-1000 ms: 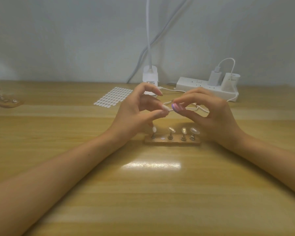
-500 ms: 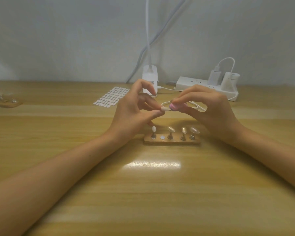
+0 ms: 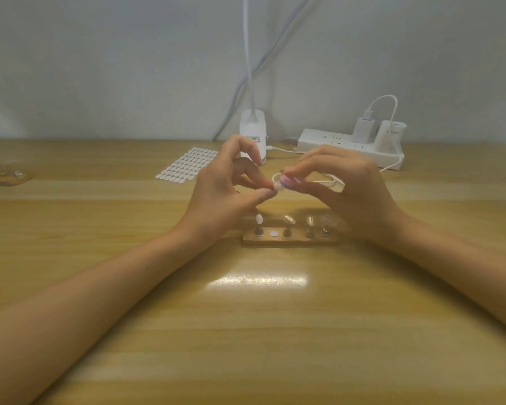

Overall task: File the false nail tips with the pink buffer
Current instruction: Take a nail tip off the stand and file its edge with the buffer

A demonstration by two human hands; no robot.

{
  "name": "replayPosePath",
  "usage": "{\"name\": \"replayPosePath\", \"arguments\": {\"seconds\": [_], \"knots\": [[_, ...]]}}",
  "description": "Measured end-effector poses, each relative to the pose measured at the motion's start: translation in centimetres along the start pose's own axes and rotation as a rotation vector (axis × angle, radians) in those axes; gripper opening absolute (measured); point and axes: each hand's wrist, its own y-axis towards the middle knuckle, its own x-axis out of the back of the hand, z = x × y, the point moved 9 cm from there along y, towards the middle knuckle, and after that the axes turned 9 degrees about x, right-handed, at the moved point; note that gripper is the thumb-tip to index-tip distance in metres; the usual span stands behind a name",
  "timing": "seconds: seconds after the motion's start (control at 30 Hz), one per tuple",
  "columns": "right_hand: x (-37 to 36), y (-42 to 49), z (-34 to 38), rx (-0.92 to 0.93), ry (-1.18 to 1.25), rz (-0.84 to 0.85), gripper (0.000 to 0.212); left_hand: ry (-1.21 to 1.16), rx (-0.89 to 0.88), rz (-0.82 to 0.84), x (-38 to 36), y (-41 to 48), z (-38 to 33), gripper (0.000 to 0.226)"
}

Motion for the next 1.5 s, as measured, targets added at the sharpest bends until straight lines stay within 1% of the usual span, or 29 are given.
{"name": "replayPosePath", "arguments": {"seconds": [0.1, 0.17, 0.27, 0.43, 0.53, 0.63, 0.7, 0.73, 0.8, 0.87, 0.97, 1.03, 1.1, 1.13, 1.2, 1.27, 1.33, 1.43, 1.5], "knots": [[1.1, -1.0, -2.4, -0.205, 0.028, -0.039, 0.015, -0.015, 0.050, 0.028, -0.2, 0.0, 0.4, 0.040], [1.8, -1.1, -2.6, -0.255, 0.053, -0.088, 0.014, -0.050, 0.076, 0.064, -0.4, 0.1, 0.7, 0.039], [1.5, -0.5, -1.7, -0.219, 0.073, -0.100, 0.013, -0.064, 0.065, 0.094, -0.6, 0.1, 0.5, 0.040], [0.8, 0.0, -0.3, -0.132, 0.094, -0.071, 0.011, -0.067, 0.061, 0.070, -0.5, 0.0, 0.5, 0.040], [0.8, 0.3, 0.8, -0.029, 0.069, -0.064, 0.013, -0.079, 0.059, 0.072, -0.6, 0.0, 0.4, 0.042], [-0.1, 0.5, 1.5, 0.053, -0.003, 0.028, 0.012, -0.054, 0.052, 0.066, -0.6, 0.1, 0.3, 0.043], [-0.1, 0.5, 0.9, 0.042, -0.084, 0.048, 0.010, -0.064, 0.064, 0.061, -0.5, 0.1, 0.5, 0.043], [0.2, 0.5, 0.3, 0.018, -0.087, 0.037, 0.009, -0.079, 0.078, 0.061, -0.4, 0.1, 0.7, 0.043], [1.1, 0.5, -0.4, -0.029, -0.042, -0.012, 0.009, -0.101, 0.095, 0.069, -0.5, 0.1, 0.9, 0.044], [1.5, 0.6, 0.3, -0.015, 0.020, -0.057, 0.012, -0.112, 0.087, 0.075, -0.6, 0.2, 0.7, 0.045], [-0.1, 1.0, 2.0, 0.047, -0.004, 0.029, 0.013, -0.131, 0.056, 0.095, -0.9, 0.1, 0.3, 0.042], [-0.3, 0.9, 1.3, -0.001, 0.003, 0.035, 0.012, -0.135, 0.054, 0.095, -0.9, 0.1, 0.3, 0.043], [0.5, 0.8, 0.1, -0.080, 0.034, -0.008, 0.011, -0.141, 0.062, 0.094, -0.9, 0.1, 0.4, 0.047], [0.9, 0.7, 0.0, -0.090, 0.041, -0.037, 0.011, -0.144, 0.056, 0.095, -0.9, 0.1, 0.3, 0.047], [0.9, 0.8, 1.0, -0.032, 0.045, -0.043, 0.011, -0.147, 0.037, 0.091, -0.8, 0.1, 0.2, 0.046], [-0.1, 0.9, 2.0, 0.032, -0.006, 0.020, 0.011, -0.136, 0.021, 0.096, -0.9, 0.0, 0.1, 0.044], [-0.3, 0.8, 1.3, 0.014, -0.036, 0.035, 0.011, -0.121, 0.021, 0.096, -0.9, -0.1, 0.1, 0.044], [0.9, 0.6, 0.2, -0.044, 0.004, -0.030, 0.012, -0.119, 0.030, 0.096, -0.9, -0.1, 0.3, 0.046], [0.8, 0.5, 1.2, 0.007, 0.003, -0.036, 0.011, -0.122, 0.022, 0.088, -0.8, 0.0, 0.2, 0.046]]}}
